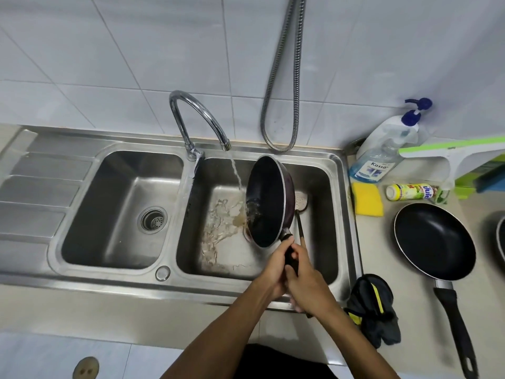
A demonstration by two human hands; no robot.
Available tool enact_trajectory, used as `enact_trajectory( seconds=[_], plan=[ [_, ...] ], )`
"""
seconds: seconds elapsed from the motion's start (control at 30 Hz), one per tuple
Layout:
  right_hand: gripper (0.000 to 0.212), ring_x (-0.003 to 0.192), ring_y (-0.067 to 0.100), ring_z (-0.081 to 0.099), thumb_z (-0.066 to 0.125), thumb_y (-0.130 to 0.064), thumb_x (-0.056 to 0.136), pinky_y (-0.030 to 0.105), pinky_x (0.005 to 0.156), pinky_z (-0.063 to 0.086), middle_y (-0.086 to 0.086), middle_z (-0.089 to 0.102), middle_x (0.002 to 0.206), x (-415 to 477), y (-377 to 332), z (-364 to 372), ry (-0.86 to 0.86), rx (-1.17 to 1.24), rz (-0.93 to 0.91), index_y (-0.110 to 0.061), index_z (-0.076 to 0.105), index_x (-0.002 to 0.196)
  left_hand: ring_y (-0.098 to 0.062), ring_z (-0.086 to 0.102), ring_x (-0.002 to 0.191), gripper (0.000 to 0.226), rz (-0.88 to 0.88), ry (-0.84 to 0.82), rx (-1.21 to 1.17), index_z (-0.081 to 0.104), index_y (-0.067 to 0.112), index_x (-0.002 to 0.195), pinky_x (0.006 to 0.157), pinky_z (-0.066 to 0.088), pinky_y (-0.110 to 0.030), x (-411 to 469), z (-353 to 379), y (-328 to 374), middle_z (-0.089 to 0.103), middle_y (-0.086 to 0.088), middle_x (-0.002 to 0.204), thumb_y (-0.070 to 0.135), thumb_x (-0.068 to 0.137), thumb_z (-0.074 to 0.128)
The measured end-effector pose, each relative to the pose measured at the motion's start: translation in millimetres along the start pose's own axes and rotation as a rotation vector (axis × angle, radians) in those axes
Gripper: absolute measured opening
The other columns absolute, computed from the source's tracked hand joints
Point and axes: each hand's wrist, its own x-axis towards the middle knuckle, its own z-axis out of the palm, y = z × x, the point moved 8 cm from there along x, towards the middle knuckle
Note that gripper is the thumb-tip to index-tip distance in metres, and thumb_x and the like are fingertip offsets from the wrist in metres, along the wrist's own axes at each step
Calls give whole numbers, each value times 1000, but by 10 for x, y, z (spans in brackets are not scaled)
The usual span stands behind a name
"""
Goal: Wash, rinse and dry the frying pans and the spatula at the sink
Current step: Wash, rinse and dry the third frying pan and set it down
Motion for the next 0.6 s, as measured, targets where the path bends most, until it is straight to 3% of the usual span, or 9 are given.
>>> enact_trajectory(
  seconds=[0.1,0.17,0.23,0.33,0.4,0.5,0.6],
  plan=[
    [56,104,25,67,43,-28,106,42,91,57,6,61,135,-29,-11,-24,44,-55,-51,-48,19,151,-18,62,79,40,14,-58,16,69,19,67,84,49,-34,-46,97,13,60,-3,73,54,87,73],
    [58,107,29,66,41,-29,107,42,92,55,11,60,137,-58,7,-23,74,-146,-95,-43,16,157,-21,66,83,39,-8,-94,51,73,14,85,90,52,-37,-118,145,54,67,-7,80,52,92,68],
    [61,101,29,67,40,-29,107,42,87,56,13,64,130,-82,10,-40,97,-212,-137,-42,10,159,-25,68,95,46,-37,-152,140,70,12,104,99,51,-39,-194,199,114,71,-12,93,56,95,60],
    [72,85,19,68,44,-28,107,38,79,59,6,71,113,-115,-9,-82,104,-215,-219,-51,-5,154,-28,68,118,56,-40,-207,453,68,19,120,109,49,-44,-288,134,313,75,-10,116,66,101,44],
    [78,70,14,66,46,-28,106,40,71,59,0,72,91,-127,6,-89,92,-220,-253,-60,-12,147,-24,70,116,73,-58,-190,690,69,17,122,101,52,-43,-285,-129,533,77,-6,119,78,96,37],
    [81,57,16,60,43,-33,106,46,64,55,-3,63,66,-107,83,-147,92,-268,-228,-69,-20,140,-23,77,94,75,-124,36,839,65,4,128,82,56,-36,-254,-781,1038,79,-8,109,69,100,41],
    [73,58,17,59,37,-39,107,45,65,53,-2,59,64,-118,111,-198,93,-319,-203,-67,-22,140,-19,69,80,40,1,428,765,60,1,127,62,50,-32,-231,-1338,1726,74,-14,108,34,109,49]
  ],
)
